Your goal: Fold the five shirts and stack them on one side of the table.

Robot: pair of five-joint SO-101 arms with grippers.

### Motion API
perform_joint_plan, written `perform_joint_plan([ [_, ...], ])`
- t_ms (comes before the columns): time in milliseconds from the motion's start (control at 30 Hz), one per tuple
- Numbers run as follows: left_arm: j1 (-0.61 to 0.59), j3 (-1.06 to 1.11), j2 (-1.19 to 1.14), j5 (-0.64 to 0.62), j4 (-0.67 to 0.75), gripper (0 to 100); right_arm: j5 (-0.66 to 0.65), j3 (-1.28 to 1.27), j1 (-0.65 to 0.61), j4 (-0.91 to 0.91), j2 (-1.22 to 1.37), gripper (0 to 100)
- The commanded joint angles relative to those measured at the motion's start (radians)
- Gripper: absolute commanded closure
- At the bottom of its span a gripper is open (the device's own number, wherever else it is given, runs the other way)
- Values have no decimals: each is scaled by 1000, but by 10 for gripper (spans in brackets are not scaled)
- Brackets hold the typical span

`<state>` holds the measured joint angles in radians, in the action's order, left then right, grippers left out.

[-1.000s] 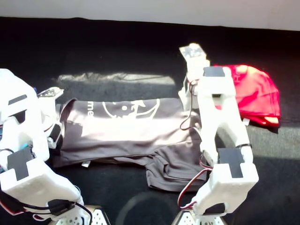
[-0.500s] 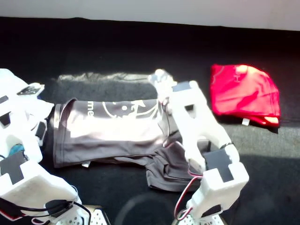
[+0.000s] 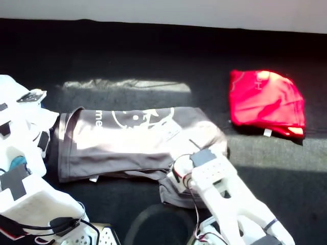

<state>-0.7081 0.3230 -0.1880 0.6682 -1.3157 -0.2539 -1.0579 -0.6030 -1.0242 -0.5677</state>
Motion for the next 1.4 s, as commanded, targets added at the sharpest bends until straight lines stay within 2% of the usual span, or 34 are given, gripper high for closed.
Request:
perform_joint_plan([
  [0, 27, -31, 18, 5, -11, 991, 6, -19, -42, 33, -1, 991],
  [167, 25, -31, 18, 5, -11, 991, 8, -12, -122, 35, 94, 991],
  [367, 22, -31, 18, 5, -11, 991, 43, 15, -234, 27, 67, 991],
  [667, 22, -31, 18, 5, -8, 991, 41, 148, -232, -246, -54, 985],
  [733, 22, -31, 18, 5, -6, 991, 14, 151, -232, -291, -77, 950],
  [867, 22, -31, 18, 5, -6, 991, -97, 110, -232, -341, -85, 808],
  [967, 24, -31, 18, 5, -6, 991, -164, 47, -229, -337, -87, 759],
  [1167, 24, -31, 18, 5, -9, 991, -192, -22, -125, -262, -90, 756],
  [1367, 25, -31, 18, 5, -5, 991, -250, -163, -206, -127, -84, 757],
])
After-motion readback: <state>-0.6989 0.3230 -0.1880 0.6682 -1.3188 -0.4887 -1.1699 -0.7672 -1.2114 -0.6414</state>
